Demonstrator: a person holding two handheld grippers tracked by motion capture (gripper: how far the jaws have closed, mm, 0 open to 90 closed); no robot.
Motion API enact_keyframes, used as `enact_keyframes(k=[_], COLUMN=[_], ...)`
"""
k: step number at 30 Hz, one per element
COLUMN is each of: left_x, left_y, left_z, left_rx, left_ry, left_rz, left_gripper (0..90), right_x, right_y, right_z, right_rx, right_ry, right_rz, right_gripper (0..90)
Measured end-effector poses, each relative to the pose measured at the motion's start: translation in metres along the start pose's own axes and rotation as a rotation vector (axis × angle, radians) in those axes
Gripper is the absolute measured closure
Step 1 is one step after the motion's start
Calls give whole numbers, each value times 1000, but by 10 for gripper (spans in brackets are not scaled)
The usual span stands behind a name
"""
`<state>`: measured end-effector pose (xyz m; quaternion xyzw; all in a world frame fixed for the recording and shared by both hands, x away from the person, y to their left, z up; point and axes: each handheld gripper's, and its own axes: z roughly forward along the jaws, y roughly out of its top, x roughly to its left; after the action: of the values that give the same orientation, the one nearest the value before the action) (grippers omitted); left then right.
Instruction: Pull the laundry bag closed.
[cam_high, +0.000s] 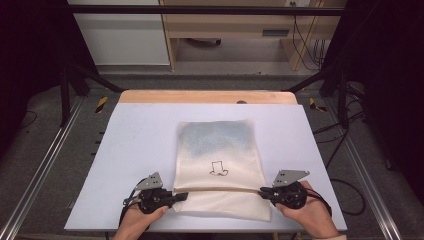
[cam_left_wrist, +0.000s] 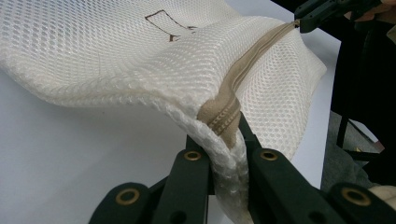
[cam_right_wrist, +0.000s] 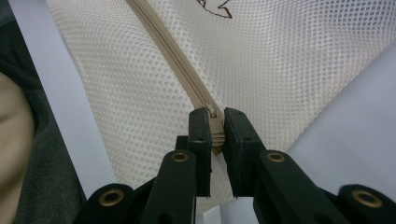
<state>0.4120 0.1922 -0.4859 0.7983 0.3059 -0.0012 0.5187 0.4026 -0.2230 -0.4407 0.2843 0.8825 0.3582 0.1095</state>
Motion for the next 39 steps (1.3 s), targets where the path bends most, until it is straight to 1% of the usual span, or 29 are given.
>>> enact_keyframes(k=[7,26,39], left_x=[0,1,2], left_y=[0,0,2], left_z=[-1,-3,-5], left_rx=[-2,-5,-7], left_ry=[4,10,9], left_rz=[0,-8,-2], left_gripper=[868,869,869], right_x=[0,-2,-3], right_y=[-1,-10,-13], right_z=[0,0,0], right_rx=[2,15,27], right_ry=[1,-6,-10], right_rz=[-1,17,20], right_gripper=[818,818,819])
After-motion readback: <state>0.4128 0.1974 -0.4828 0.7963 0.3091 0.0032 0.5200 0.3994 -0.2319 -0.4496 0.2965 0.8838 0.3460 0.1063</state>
